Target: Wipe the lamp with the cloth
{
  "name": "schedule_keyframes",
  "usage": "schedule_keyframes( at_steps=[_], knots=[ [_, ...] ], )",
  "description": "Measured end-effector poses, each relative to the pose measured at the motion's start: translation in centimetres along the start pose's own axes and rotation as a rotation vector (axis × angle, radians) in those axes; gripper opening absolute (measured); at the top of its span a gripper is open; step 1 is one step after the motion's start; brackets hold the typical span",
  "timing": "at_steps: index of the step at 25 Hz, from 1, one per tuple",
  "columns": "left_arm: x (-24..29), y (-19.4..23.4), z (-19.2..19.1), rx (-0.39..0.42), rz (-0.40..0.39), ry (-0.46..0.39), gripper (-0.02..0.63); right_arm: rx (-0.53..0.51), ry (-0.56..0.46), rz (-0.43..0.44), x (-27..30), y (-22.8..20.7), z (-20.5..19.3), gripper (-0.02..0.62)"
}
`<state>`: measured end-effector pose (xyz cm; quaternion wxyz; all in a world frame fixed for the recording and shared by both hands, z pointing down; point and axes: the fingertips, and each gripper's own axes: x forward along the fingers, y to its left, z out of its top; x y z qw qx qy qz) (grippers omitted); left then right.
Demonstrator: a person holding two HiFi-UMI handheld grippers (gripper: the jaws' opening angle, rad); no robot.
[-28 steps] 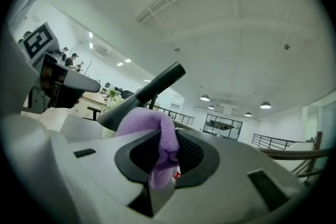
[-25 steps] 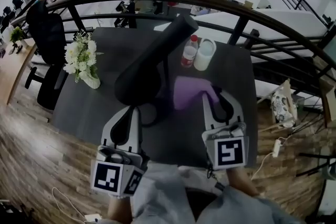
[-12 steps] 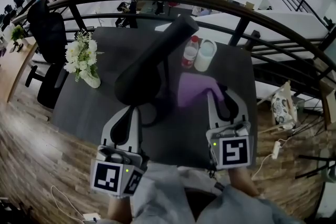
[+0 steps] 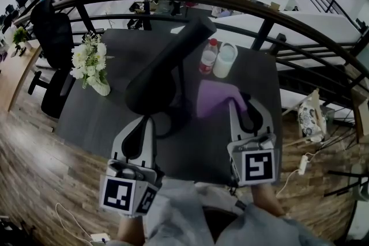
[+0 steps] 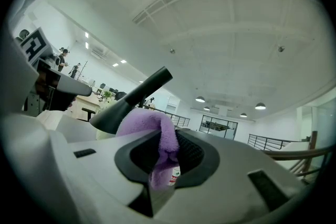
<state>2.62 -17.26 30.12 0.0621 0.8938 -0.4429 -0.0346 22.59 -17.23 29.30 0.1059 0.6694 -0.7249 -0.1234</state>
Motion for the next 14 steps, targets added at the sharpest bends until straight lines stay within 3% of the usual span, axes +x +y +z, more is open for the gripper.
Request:
schedule_keyframes(
  at_steps=[14],
  knots=[
    [-0.35,-0.68,0.00,0.010,-0.008,0.001,0.006,0.009,-0.001,-0.003,-0.69,-0.42,0.00,0.063]
  ],
)
